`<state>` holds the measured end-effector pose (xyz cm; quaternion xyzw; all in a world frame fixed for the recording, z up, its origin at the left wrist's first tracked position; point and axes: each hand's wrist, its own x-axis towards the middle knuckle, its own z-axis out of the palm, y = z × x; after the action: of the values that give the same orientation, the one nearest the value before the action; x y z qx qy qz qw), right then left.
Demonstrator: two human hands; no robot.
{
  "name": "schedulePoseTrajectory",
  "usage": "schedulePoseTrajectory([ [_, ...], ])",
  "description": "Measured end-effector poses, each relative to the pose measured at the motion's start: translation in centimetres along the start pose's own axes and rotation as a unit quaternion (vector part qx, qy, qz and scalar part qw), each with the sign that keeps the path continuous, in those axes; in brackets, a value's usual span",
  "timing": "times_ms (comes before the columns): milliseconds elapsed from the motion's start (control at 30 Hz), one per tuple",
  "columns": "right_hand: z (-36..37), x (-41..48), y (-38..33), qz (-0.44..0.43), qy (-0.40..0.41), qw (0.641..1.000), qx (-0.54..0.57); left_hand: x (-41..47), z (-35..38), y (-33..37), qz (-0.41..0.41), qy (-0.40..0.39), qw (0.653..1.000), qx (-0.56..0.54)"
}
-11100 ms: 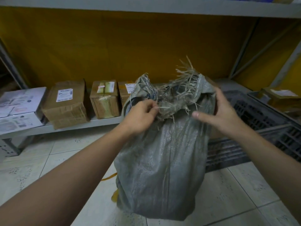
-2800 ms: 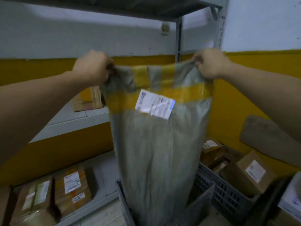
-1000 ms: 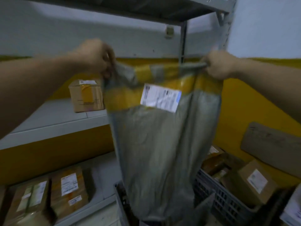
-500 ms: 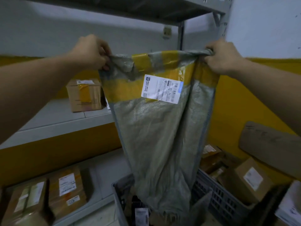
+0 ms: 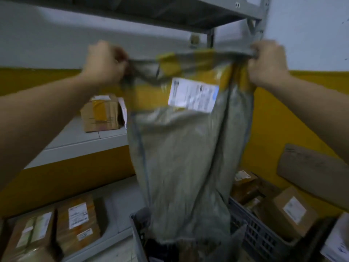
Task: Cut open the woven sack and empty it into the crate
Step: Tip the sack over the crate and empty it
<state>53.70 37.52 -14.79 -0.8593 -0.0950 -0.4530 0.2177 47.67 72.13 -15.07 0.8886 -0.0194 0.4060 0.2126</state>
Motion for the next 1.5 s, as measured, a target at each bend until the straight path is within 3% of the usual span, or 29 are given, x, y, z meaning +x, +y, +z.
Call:
schedulePoseTrajectory([
  [33,-0.3,0.2,0.0,0.01,0.042,0.999,0.024,0.6,-0.4,0.2,0.007,0.006,1.0,-0.003],
  [67,-0.3,-0.2,-0.2,0.01,0.034,0.999,0.015,0.5,-0.6,0.8,0.03,-0.031,0.999,0.024],
  [133,1.1,-1.9,-0.3,-0.038,-0.107,0.992,-0.05,-0.6,0.1,1.2,0.06,-0.145,0.981,0.116],
  [167,1.5,-2.6,0.0,-0.057,-0.171,0.981,-0.074,-0.9,0.3,1.0,0.068,-0.152,0.975,0.149],
  [200,1.2,-2.7,0.2,-0.06,-0.168,0.981,-0.079,-0.8,-0.1,0.9,0.061,-0.121,0.979,0.151],
  [267,-0.1,-1.0,0.4,-0.004,-0.042,0.999,-0.008,0.0,-1.2,0.8,0.036,0.003,0.997,0.064],
  [300,-0.7,-0.4,0.3,0.02,0.018,0.999,0.038,0.2,-1.4,0.6,0.038,0.026,0.998,0.043],
  [333,-0.9,-0.4,0.1,0.026,0.025,0.998,0.058,0.0,-1.4,0.8,0.049,-0.009,0.997,0.064],
  [433,1.0,-3.7,0.1,-0.016,-0.133,0.991,0.012,-1.9,1.1,0.0,0.083,-0.151,0.972,0.161],
  [600,2.5,-5.5,1.8,0.007,-0.144,0.989,0.03,-2.4,1.7,-1.4,-0.003,-0.159,0.981,0.107],
  [700,3.0,-5.6,1.8,-0.011,-0.177,0.983,0.045,-3.6,2.1,-1.6,0.029,-0.191,0.958,0.212],
  [800,2.4,-5.9,2.1,-0.024,-0.291,0.947,0.134,-4.3,2.3,-2.9,0.046,-0.147,0.952,0.265],
  [867,2.0,-6.2,2.7,-0.03,-0.378,0.919,0.113,-4.4,2.2,-3.5,0.025,-0.148,0.948,0.28],
  [933,2.5,-6.8,3.5,-0.036,-0.414,0.908,0.053,-4.5,2.2,-3.8,-0.008,-0.189,0.932,0.308],
  [1000,3.0,-7.3,4.2,-0.031,-0.442,0.893,0.081,-4.3,2.1,-4.0,-0.025,-0.267,0.909,0.318],
  [1067,3.1,-8.0,4.6,0.014,-0.472,0.865,0.172,-4.0,2.3,-4.4,-0.025,-0.318,0.904,0.284],
  [1133,3.3,-8.7,4.9,0.062,-0.467,0.846,0.249,-3.8,2.2,-4.7,-0.024,-0.315,0.923,0.219],
  [1167,3.6,-9.1,5.1,0.079,-0.44,0.853,0.269,-3.6,2.1,-4.9,-0.018,-0.277,0.943,0.186],
  [1267,5.0,-9.9,5.6,0.129,-0.334,0.881,0.308,-5.1,2.5,-6.0,-0.015,-0.024,0.999,0.026],
  [1300,5.2,-10.3,5.6,0.155,-0.308,0.873,0.344,-6.4,3.0,-6.5,-0.044,0.02,0.996,-0.074],
  [1367,5.2,-10.9,5.7,0.202,-0.276,0.84,0.421,-10.3,6.0,-7.7,-0.143,-0.029,0.958,-0.245],
  [1433,5.1,-11.5,5.7,0.238,-0.272,0.811,0.461,-15.1,10.2,-8.7,-0.241,-0.141,0.913,-0.297],
  [1500,5.0,-12.0,5.6,0.253,-0.28,0.798,0.471,-18.0,13.6,-8.8,-0.335,-0.153,0.866,-0.338],
])
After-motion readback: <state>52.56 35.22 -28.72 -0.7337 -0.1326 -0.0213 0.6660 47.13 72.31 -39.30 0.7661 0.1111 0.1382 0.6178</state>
